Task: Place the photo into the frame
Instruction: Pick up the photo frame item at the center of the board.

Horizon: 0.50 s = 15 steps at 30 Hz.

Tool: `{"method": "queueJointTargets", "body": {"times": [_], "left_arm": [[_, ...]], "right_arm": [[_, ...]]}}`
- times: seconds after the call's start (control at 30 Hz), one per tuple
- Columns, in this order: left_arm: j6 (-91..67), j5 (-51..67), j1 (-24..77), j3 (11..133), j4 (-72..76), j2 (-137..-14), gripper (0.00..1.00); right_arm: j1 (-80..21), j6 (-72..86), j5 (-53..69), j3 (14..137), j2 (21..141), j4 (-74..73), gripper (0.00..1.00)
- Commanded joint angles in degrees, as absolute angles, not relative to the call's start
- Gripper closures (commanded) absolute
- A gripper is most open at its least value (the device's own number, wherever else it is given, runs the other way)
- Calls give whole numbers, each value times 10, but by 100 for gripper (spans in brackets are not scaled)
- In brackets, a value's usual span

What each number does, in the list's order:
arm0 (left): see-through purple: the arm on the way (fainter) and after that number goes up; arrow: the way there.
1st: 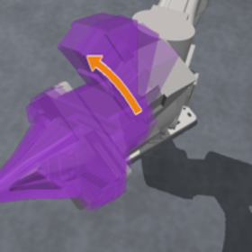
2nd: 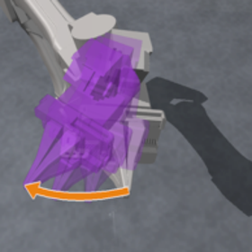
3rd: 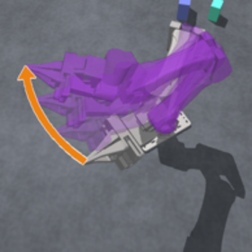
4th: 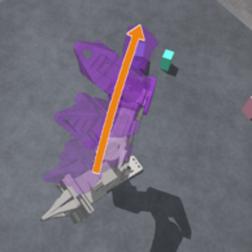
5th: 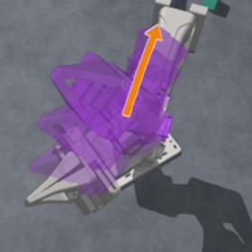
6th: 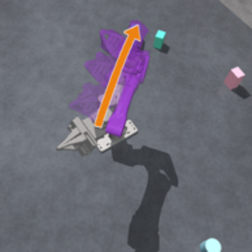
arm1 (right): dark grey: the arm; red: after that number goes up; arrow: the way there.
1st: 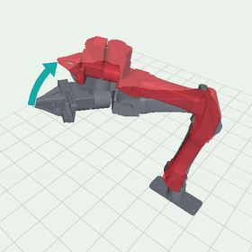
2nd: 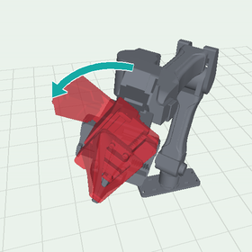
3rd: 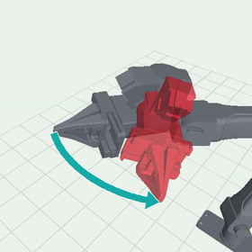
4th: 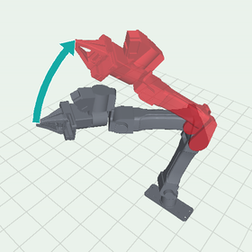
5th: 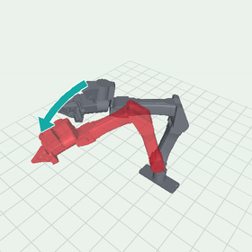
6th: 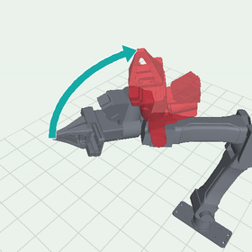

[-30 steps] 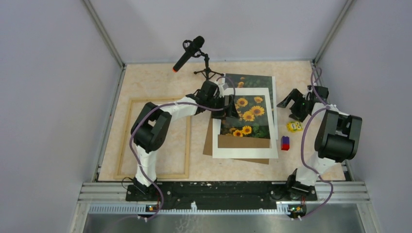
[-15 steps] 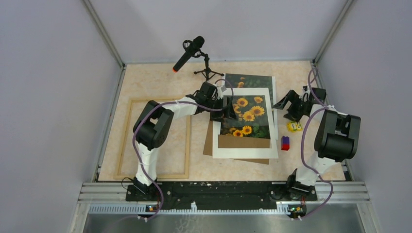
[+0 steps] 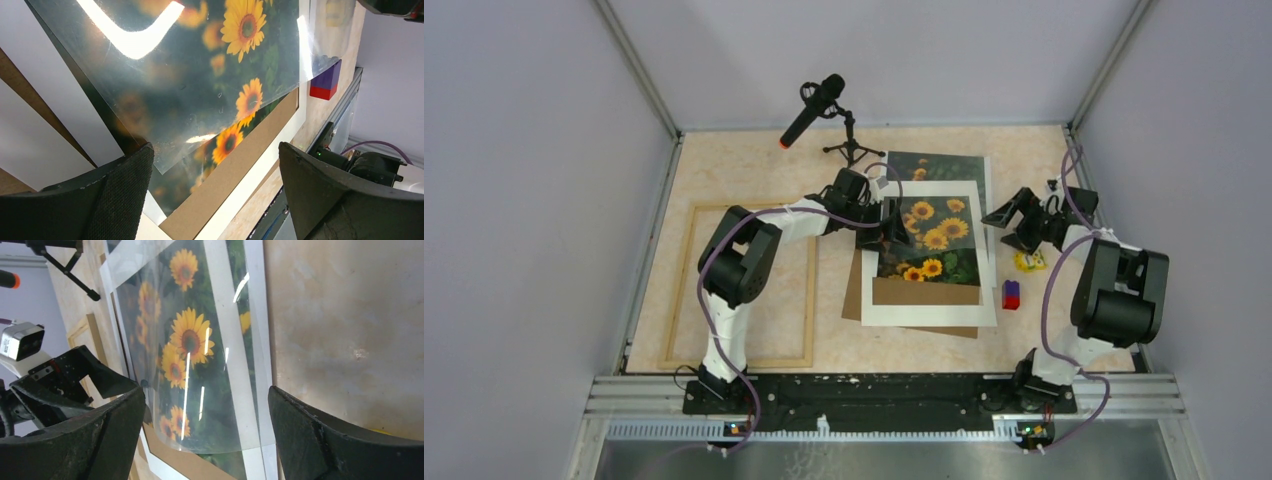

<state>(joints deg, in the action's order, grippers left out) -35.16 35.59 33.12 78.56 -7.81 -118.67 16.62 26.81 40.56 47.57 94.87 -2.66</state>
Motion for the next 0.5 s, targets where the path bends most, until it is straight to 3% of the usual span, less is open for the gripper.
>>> {"method": "queueJointTargets", "body": {"times": [0.0,0.47], "left_arm": [[-339,343,335,789,-112,-1204,2],[-314,313,336,805,-139,-1202,2]], "right_arm": [[160,275,434,469,892,-32,10],[162,287,444,445,815,-64,8]]}}
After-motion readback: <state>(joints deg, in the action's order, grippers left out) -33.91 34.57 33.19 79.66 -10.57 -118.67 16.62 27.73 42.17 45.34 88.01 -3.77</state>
